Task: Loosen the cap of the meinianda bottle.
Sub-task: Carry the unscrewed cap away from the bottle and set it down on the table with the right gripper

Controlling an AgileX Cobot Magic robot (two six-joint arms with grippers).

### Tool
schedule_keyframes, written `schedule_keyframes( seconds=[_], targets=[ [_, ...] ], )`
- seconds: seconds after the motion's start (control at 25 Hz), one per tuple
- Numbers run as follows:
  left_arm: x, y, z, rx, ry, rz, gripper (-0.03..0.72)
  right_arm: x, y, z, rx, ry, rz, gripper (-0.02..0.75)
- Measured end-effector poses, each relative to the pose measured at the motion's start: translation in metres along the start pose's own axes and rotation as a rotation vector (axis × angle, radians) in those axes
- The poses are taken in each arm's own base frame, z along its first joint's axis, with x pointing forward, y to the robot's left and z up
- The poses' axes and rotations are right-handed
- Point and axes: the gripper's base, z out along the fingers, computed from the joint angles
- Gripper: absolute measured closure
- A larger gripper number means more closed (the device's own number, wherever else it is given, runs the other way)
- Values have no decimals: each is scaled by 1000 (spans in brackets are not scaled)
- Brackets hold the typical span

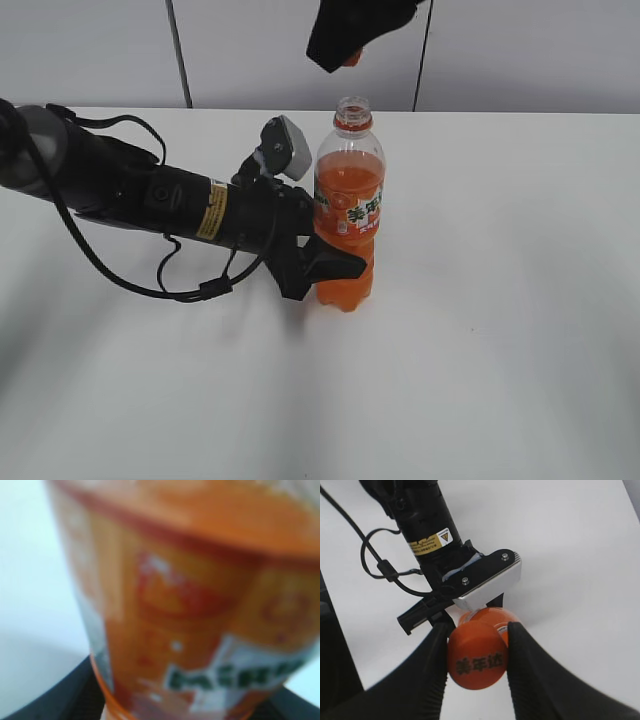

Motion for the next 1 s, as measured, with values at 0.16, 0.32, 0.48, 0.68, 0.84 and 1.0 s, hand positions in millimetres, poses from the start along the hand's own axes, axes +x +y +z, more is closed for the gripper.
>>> schedule_keyframes(
  seconds=[0.16, 0.32, 0.48, 0.68, 0.84, 1.0],
  targets=[
    [0, 0, 0, 0, 0, 0, 273, 0, 0, 0, -2, -1, 197, 466],
    [0, 0, 0, 0, 0, 0, 273, 0, 0, 0, -2, -1, 417, 466],
    [0, 0, 0, 0, 0, 0, 273, 0, 0, 0, -2, -1, 619, 466],
    [0, 0, 0, 0, 0, 0, 273, 0, 0, 0, -4, -1, 776, 466],
    [0, 0, 0, 0, 0, 0, 273, 0, 0, 0, -5, -1, 838, 466],
    [0, 0, 0, 0, 0, 0, 273, 2, -3, 0, 31, 8, 847, 466]
  ],
)
